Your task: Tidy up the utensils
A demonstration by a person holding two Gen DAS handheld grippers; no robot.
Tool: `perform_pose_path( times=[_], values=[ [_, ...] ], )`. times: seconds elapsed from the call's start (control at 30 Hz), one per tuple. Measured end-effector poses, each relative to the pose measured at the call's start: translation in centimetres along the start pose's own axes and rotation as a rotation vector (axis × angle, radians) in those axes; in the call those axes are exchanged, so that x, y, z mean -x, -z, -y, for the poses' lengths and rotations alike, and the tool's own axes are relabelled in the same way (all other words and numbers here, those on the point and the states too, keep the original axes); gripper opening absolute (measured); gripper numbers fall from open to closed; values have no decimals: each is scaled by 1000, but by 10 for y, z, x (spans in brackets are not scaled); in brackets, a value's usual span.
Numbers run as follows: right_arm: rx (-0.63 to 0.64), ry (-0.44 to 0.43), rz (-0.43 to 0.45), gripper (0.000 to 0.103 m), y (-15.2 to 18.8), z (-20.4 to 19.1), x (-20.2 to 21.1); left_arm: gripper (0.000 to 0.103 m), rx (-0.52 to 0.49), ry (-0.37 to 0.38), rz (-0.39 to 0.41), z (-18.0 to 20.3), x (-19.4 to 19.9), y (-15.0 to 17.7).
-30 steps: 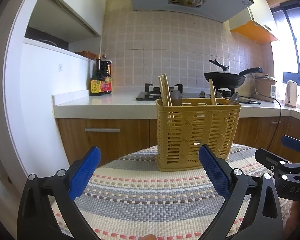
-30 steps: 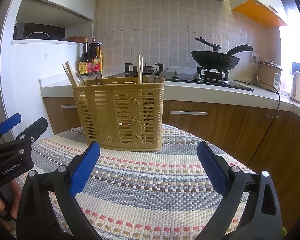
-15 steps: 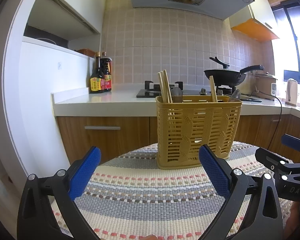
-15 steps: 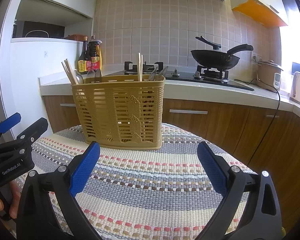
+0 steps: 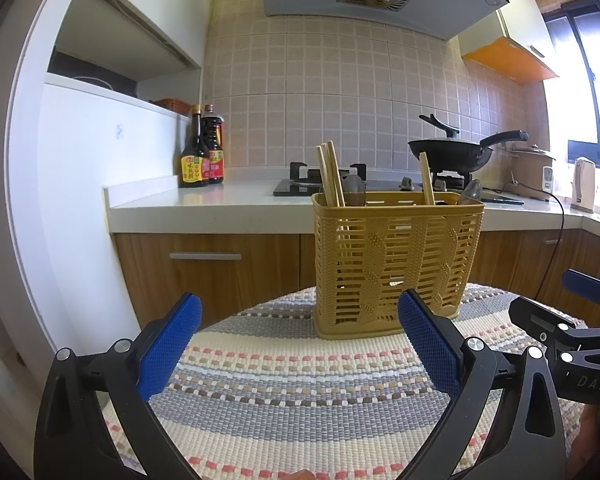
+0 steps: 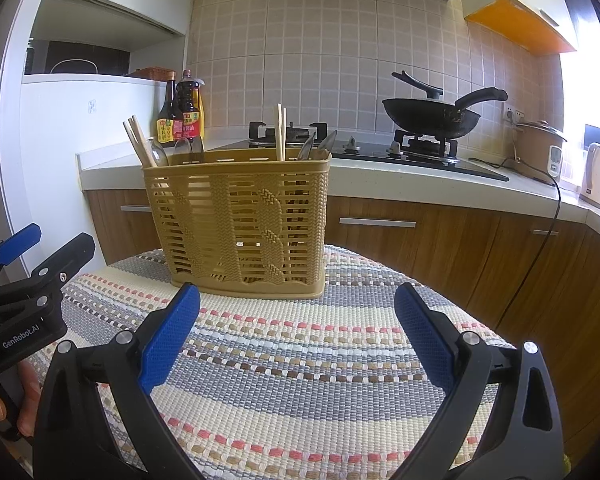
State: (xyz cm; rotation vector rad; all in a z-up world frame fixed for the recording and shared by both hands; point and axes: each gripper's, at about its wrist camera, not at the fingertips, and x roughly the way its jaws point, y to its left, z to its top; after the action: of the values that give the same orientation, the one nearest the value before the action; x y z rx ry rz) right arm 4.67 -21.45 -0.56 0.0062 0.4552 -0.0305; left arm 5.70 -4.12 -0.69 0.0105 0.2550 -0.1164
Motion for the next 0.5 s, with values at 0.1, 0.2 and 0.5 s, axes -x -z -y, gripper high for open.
perform_pose_path(
  times=[0.1, 0.2, 0.5],
  values=[
    [1, -1, 0, 93, 0, 0, 0, 95, -1, -2, -2, 0, 0, 0],
    [10, -4, 6, 93, 0, -2, 1, 95, -3, -4, -3, 1, 0, 0],
    [17, -3, 3, 93, 1, -5, 0, 95, -3, -9, -5, 2, 1, 0]
  ],
)
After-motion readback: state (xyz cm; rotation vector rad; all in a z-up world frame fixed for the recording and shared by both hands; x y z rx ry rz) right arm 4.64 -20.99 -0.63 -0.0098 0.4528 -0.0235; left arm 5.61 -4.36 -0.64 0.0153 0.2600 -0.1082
